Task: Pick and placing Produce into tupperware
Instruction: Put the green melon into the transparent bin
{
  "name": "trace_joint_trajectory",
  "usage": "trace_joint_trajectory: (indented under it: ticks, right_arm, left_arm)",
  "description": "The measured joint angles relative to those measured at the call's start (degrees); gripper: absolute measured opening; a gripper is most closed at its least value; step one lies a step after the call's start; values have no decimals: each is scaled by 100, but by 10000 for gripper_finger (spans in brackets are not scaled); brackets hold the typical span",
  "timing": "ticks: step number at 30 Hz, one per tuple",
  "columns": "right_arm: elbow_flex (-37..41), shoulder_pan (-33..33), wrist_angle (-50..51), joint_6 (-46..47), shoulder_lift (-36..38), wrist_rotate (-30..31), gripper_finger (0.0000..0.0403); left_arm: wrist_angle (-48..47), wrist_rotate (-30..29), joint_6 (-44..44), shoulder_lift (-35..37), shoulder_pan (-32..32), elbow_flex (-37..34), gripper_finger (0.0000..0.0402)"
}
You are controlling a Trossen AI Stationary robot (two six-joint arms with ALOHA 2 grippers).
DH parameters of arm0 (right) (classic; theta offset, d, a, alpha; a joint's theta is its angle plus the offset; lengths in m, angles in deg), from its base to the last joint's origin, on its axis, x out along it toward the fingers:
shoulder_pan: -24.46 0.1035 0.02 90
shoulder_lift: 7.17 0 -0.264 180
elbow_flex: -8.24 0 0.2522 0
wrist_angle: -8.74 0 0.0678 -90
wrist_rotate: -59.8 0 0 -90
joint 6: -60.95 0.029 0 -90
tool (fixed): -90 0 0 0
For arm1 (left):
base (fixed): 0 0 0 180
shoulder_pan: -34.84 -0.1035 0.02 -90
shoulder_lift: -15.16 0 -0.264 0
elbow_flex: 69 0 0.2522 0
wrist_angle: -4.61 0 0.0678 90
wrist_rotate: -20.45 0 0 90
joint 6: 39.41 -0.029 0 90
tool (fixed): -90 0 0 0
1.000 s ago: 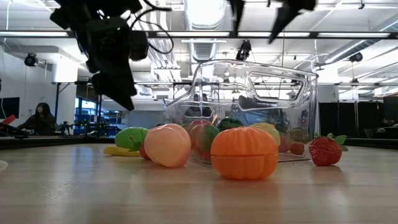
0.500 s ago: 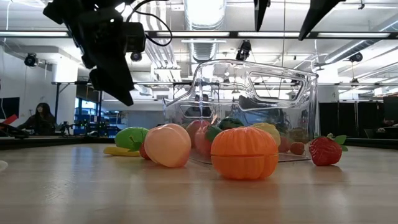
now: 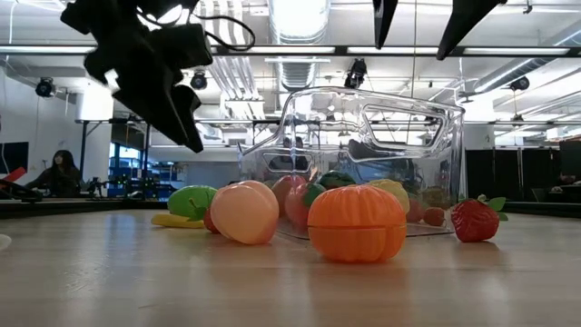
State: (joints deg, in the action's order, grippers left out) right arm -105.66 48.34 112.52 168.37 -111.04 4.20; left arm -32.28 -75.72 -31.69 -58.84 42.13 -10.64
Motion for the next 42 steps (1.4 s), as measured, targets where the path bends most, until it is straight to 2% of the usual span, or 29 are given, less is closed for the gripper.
trace_joint_trajectory:
  ticks: [4, 7, 12, 17, 21, 26, 32, 37, 42]
  right_arm:
    - [142, -97, -2, -101, 2, 18, 368]
    - [355, -94, -2, -104, 2, 20, 368]
    - [748, -97, 5, -273, 38, 17, 368]
    - [1078, -156, -2, -761, 234, 24, 368]
    - [1431, -265, 9, -1281, 491, 83, 368]
    - [2113, -321, -5, -1538, 1058, 412, 368]
    - [3066, -307, -35, -676, 2194, 728, 368]
    - [3818, -164, -81, -107, 3076, 779, 368]
    - [4380, -75, -421, 31, 3552, 783, 368]
  left_arm:
    - [-12, -485, -151, -189, -6, 2, 267]
    - [-21, -647, 464, -418, -18, 2, 267]
    - [12, -624, 1092, -829, -20, 27, 267]
    - [8, -584, 1156, -1031, -9, 173, 267]
    - [58, -869, 1156, -1006, -7, 320, 267]
    - [16, -927, 1161, -975, -8, 376, 267]
    - [-191, -876, 2159, -1002, -16, 369, 267]
    - [-344, -806, 2525, -1002, -20, 369, 267]
    - [-339, -760, 3042, -1002, -20, 369, 267]
